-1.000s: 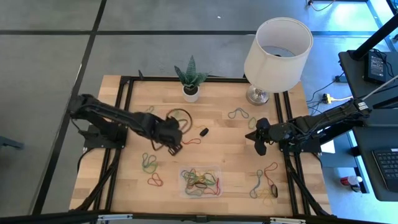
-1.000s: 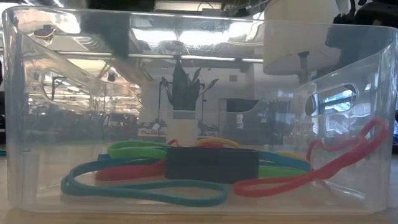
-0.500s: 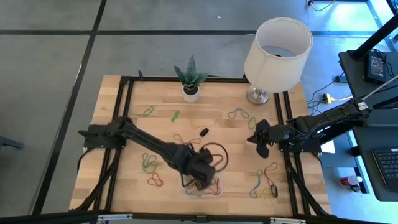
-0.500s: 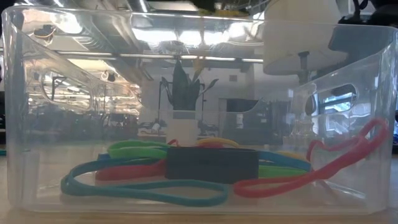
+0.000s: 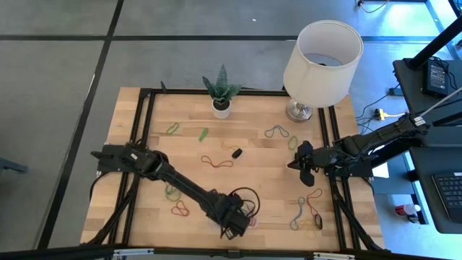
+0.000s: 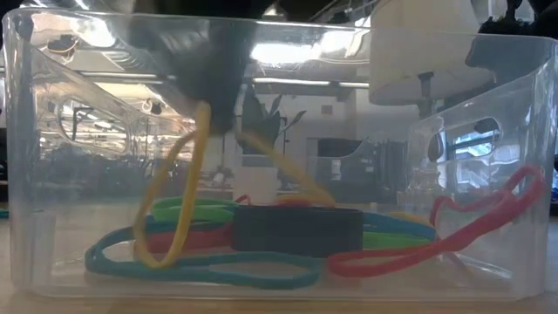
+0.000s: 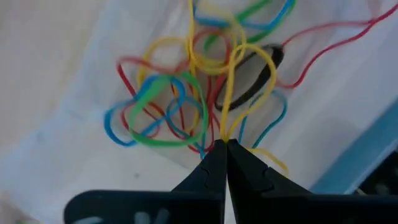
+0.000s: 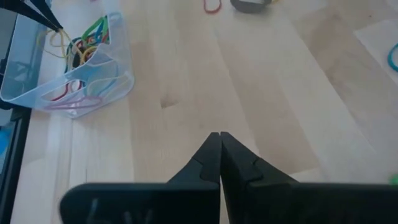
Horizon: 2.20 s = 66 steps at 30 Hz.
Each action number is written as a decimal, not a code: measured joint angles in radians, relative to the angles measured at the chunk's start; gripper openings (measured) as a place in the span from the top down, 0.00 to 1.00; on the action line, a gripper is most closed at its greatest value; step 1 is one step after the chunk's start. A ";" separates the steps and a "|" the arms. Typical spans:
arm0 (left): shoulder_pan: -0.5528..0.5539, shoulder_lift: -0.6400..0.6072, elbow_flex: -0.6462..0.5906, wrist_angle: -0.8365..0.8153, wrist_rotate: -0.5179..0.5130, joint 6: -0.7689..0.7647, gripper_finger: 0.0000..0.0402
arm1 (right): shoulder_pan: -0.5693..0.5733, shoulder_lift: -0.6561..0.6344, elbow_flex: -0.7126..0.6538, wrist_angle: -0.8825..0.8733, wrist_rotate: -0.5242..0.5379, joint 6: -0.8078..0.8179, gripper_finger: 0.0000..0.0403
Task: Pick and place rubber bands into bin
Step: Put the yellow rubber band into the transparent bin, then put the blue rubber band into the transparent bin
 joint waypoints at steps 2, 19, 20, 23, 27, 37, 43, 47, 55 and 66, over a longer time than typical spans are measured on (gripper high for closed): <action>-0.007 0.018 0.000 0.004 0.015 -0.033 1.00 | 0.005 0.000 0.000 0.000 0.000 0.002 0.99; -0.010 -0.011 0.000 -0.118 -0.012 -0.149 0.68 | 0.025 0.000 0.000 0.000 0.000 0.001 0.99; -0.010 -0.018 0.000 -0.131 -0.013 -0.150 0.67 | 0.025 0.000 0.000 0.000 0.001 0.000 0.99; -0.004 -0.040 0.000 -0.153 -0.029 -0.155 0.66 | 0.024 0.001 0.000 -0.001 0.001 0.001 0.99; -0.004 -0.079 0.000 -0.217 -0.134 -0.204 0.68 | 0.024 0.002 0.000 -0.003 0.001 0.000 0.99; -0.062 -0.174 -0.127 -0.324 -0.275 -0.352 0.98 | 0.024 0.005 0.000 -0.003 0.002 0.008 0.99; -0.114 -0.212 -0.262 -0.296 -0.195 -0.387 1.00 | 0.024 0.015 0.000 0.003 0.002 0.036 0.99; -0.151 -0.275 -0.375 -0.225 -0.196 -0.428 1.00 | 0.024 0.016 0.000 0.017 0.003 0.038 0.99; -0.212 -0.514 -0.696 -0.050 -0.178 -0.533 1.00 | 0.024 0.027 0.000 0.066 0.038 0.072 0.99; -0.215 -0.790 -1.093 0.079 -0.136 -0.727 1.00 | 0.024 0.028 0.000 0.112 0.114 0.226 0.99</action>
